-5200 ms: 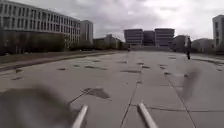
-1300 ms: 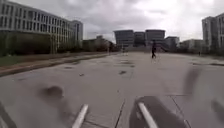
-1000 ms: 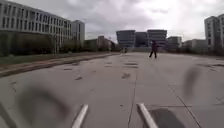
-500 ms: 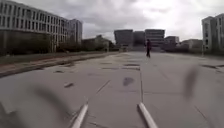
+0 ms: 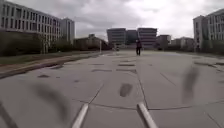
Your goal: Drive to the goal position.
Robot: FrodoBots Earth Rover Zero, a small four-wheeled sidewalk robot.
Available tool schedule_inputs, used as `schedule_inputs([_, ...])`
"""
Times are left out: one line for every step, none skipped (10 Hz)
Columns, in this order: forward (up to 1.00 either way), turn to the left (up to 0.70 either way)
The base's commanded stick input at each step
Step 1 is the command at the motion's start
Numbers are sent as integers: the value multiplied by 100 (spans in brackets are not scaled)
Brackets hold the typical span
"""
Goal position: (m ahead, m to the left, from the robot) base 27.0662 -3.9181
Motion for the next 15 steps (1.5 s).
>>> schedule_inputs([100,-27])
schedule_inputs([100,-27])
schedule_inputs([100,-27])
schedule_inputs([100,-27])
schedule_inputs([100,-27])
schedule_inputs([100,-27])
schedule_inputs([100,-27])
schedule_inputs([100,-8])
schedule_inputs([100,0])
schedule_inputs([100,0])
schedule_inputs([100,0])
schedule_inputs([100,0])
schedule_inputs([100,-23])
schedule_inputs([100,-27])
schedule_inputs([100,-27])
